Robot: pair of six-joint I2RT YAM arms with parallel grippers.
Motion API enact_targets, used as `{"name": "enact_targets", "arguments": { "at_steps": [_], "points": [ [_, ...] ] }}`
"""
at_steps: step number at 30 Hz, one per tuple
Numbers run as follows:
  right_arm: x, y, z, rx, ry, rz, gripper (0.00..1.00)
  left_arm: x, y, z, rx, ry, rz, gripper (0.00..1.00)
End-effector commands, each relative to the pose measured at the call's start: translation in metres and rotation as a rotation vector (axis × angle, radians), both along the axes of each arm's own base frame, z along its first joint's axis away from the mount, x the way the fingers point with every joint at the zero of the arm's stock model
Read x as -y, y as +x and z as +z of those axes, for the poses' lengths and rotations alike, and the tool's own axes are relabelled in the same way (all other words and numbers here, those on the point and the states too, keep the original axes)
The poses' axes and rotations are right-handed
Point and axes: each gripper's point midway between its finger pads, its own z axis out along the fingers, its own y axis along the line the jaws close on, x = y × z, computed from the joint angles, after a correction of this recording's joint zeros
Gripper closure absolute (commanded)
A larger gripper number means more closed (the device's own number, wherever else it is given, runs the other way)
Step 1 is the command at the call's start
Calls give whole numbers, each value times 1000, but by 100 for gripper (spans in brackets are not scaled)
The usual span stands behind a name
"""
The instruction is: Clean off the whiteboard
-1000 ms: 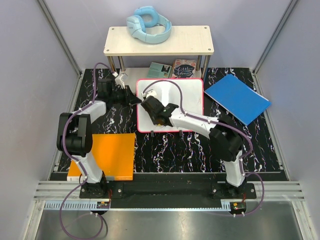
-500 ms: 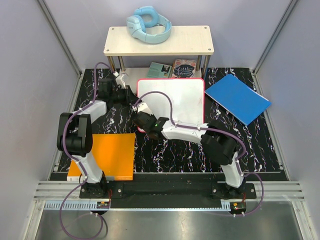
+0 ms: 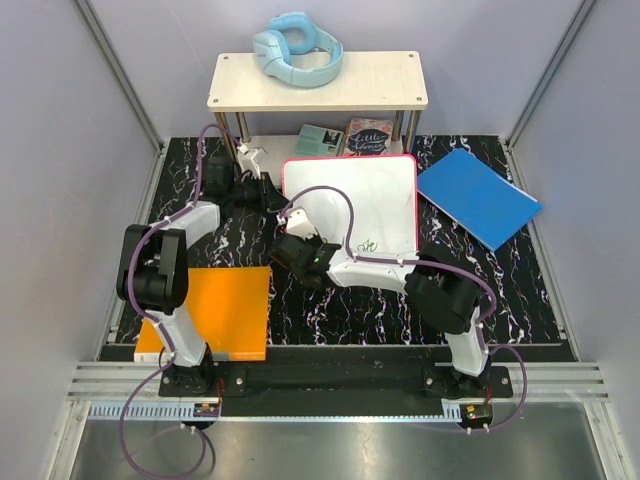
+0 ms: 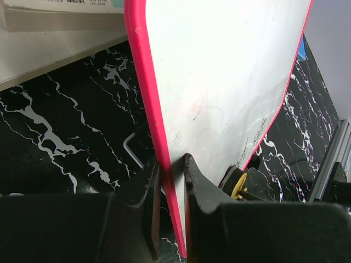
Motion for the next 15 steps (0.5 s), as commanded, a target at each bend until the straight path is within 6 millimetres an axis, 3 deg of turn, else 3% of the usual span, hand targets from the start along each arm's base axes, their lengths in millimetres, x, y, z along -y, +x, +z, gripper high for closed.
{"name": "enact_targets", "arguments": {
  "at_steps": [1,4,5,9,15],
  "points": [
    [26,18,19,74,9,-113,100,-8,3,-11,34,77,6,100],
    [16,20,9,43,-6,-77,100,-7,2,-8,38,66,2,98],
    [11,19,4,20,-9,-50,100,-6,1,-8,42,63,-1,88],
    [-1,19,-3,-15,-3,-12,100,-1,0,-2,55,30,-22,65],
    [-10,19,-5,-31,7,28,100,11,-1,1,38,-46,-68,60]
  ]
}}
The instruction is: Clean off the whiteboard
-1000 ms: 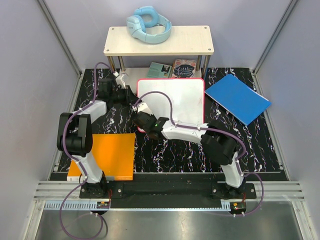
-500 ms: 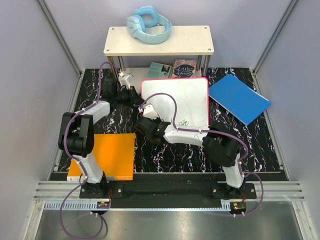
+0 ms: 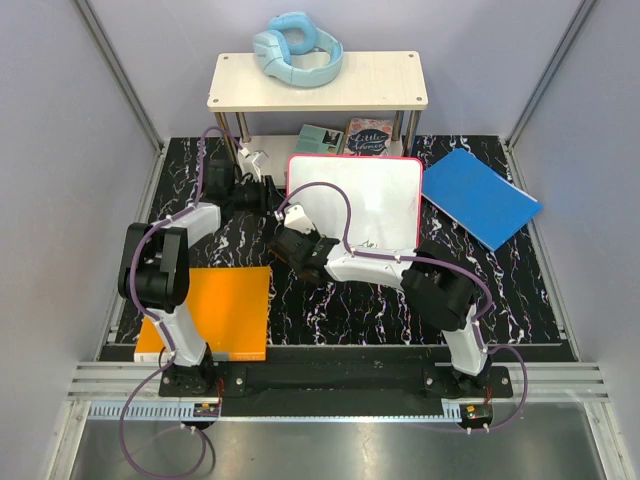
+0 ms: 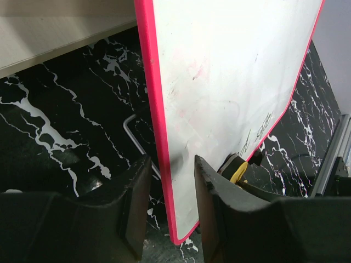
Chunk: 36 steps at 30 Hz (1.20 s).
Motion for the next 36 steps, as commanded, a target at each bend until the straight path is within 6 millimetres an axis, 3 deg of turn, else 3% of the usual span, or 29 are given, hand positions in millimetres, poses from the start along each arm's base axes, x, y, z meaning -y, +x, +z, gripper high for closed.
{"name": "enact_targets", "arguments": {
  "at_steps": [1,6,8,9,10,12,28,36],
  "points": [
    [-6,10,-5,-16,11,20,100,13,1,8,37,-63,-65,60],
    [-9,9,-9,-28,15,37,100,27,-3,10,31,-102,-118,59],
    [-11,8,-11,-34,15,43,100,34,-7,7,20,-109,-142,64],
    [-11,8,-11,-35,17,46,100,36,-9,8,22,-113,-155,68],
    [-13,8,-10,-33,18,48,100,40,-11,5,12,-115,-167,84],
    [-12,8,-12,-36,16,48,100,43,-12,4,10,-109,-177,99],
    [13,25,1,-30,62,-54,100,13,-21,-14,-6,58,-19,100],
    [27,30,0,-45,72,-92,100,-7,-13,-14,3,97,78,100]
  ]
}}
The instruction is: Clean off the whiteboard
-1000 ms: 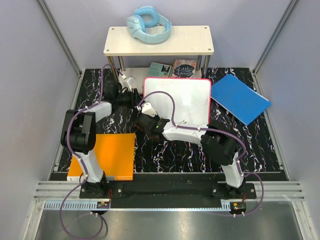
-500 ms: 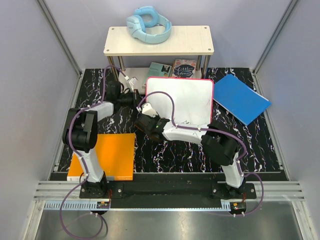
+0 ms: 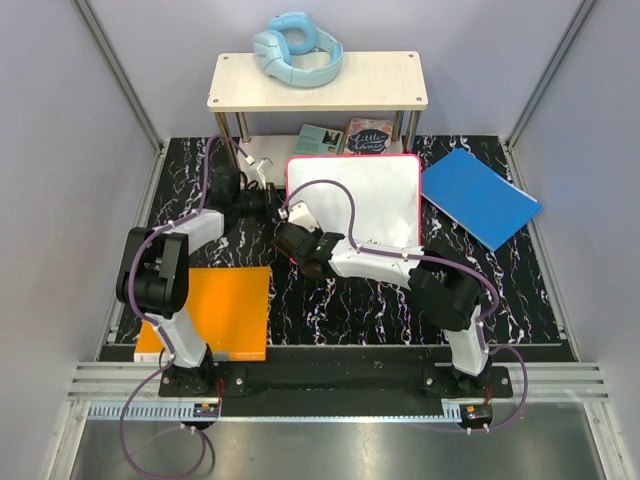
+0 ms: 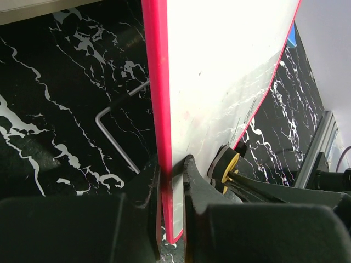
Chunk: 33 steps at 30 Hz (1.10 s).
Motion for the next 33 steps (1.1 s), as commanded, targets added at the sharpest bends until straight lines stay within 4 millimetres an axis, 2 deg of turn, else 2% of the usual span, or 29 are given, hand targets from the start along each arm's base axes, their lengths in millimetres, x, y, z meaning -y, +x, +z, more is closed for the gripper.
{"name": "enact_targets", "arguments": {
  "at_steps": [1,5,14,18,26,33],
  "points": [
    [20,33,-3,21,79,-113,100,-24,11,-7,63,124,96,100],
    [35,38,-5,16,83,-161,100,-31,13,-7,67,133,129,100],
    [54,44,-5,50,21,-223,100,-40,16,-5,63,127,166,100],
    [71,48,-6,71,-30,-279,100,-42,17,-5,63,126,171,100],
    [110,53,7,112,-72,-376,100,-41,17,-5,59,121,171,100],
    [143,53,1,94,-81,-456,100,-43,18,-5,62,121,176,100]
  ]
}}
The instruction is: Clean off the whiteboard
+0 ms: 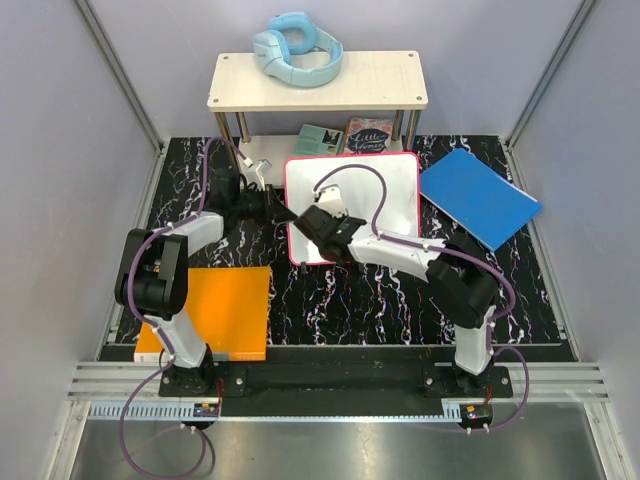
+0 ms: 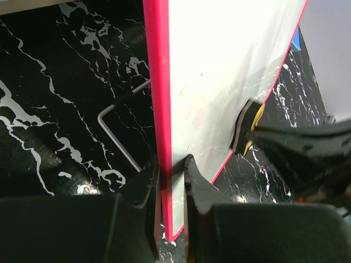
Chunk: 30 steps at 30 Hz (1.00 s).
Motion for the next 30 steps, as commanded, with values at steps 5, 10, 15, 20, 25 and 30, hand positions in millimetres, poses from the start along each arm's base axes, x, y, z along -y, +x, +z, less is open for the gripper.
{"name": "enact_targets", "arguments": {
  "at_steps": [5,10,15,20,25,30],
  "points": [
    [104,26,-11,35,-163,-273,100,-38,19,-2,63,114,137,100],
    [108,22,-9,37,-157,-286,100,-38,19,-3,60,113,137,100],
    [117,13,-6,33,-133,-315,100,-38,20,-3,62,111,139,100],
    [116,7,-7,18,-102,-313,100,-37,19,-3,60,106,131,100],
    [97,2,-9,29,-62,-249,100,-36,19,-3,61,105,127,100],
    [69,-5,-1,75,-33,-170,100,-36,19,-2,64,103,122,100]
  ]
}}
